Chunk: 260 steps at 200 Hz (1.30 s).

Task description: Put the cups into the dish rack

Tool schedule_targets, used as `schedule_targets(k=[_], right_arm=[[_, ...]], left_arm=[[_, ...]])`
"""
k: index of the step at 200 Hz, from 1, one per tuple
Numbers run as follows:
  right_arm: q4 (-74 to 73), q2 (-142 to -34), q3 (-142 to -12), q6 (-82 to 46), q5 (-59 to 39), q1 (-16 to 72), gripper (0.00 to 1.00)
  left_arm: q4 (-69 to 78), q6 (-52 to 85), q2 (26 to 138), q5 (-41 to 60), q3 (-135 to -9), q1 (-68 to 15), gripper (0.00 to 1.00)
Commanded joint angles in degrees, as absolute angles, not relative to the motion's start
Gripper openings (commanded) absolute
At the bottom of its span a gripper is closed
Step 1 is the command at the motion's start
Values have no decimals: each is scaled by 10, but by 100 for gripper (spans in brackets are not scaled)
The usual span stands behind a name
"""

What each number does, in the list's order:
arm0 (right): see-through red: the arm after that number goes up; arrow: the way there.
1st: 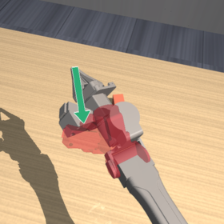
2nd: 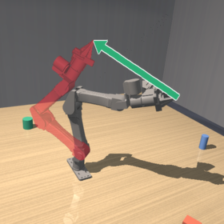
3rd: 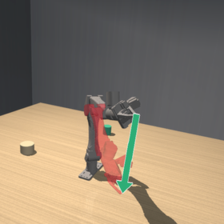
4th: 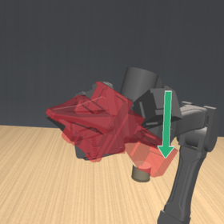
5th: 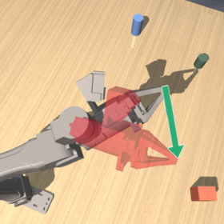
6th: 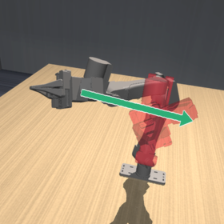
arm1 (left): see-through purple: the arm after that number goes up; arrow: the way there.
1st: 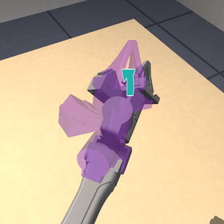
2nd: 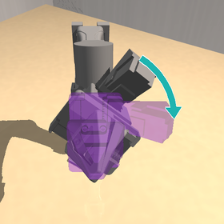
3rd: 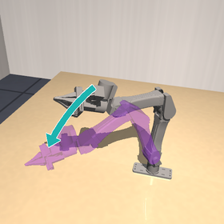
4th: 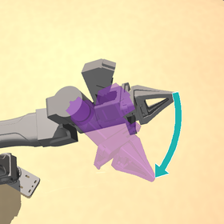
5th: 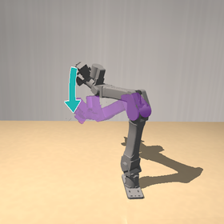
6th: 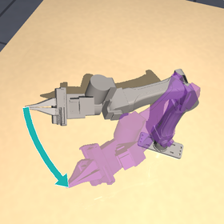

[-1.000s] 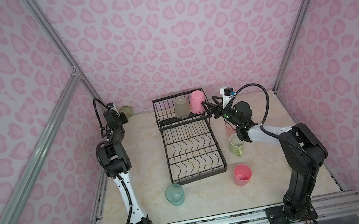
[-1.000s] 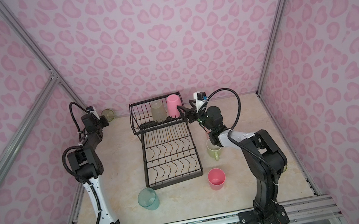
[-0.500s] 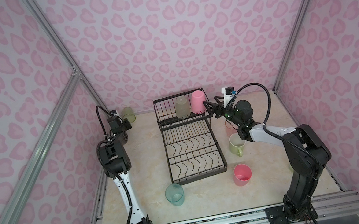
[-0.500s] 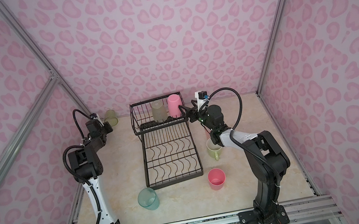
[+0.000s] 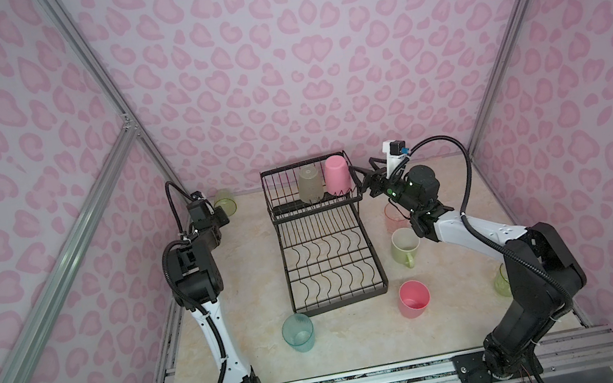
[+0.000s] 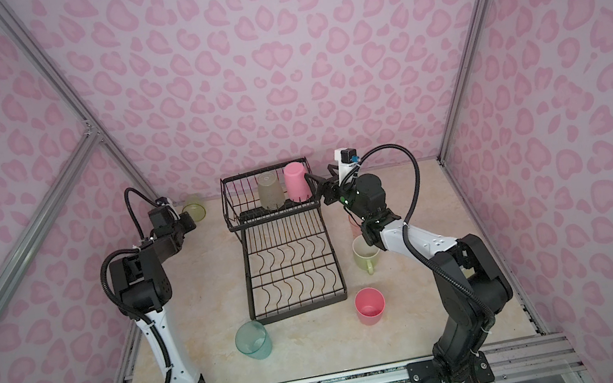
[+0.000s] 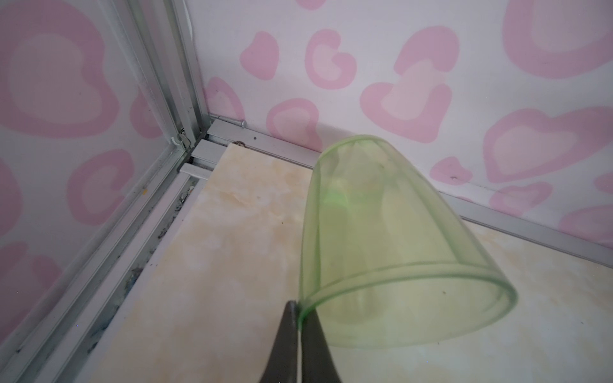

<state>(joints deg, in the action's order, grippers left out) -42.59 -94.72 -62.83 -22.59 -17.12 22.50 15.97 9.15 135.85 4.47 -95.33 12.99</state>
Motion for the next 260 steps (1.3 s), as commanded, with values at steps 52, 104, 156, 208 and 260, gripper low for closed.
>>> schedule_targets(k=[52,104,156,208,260], right_arm=[[-329,-908,-631,-225,-137,231,89],[-255,-880,-632,-210,-104,252,89],[-213,-832,-612,-207,-72,264,89],[-163,-795,-612,-211,-42,281,89],[-132,-747,-612,-230,-51,309,89]], left_arm=[[152,113,1023,19,-879,111,4],[128,124,934,-20,-802,94,4],[86,179,835,-74,-740,79,4],[31,202,726,-53,-701,62,4],[-3,218,641,63,-650,43,3]])
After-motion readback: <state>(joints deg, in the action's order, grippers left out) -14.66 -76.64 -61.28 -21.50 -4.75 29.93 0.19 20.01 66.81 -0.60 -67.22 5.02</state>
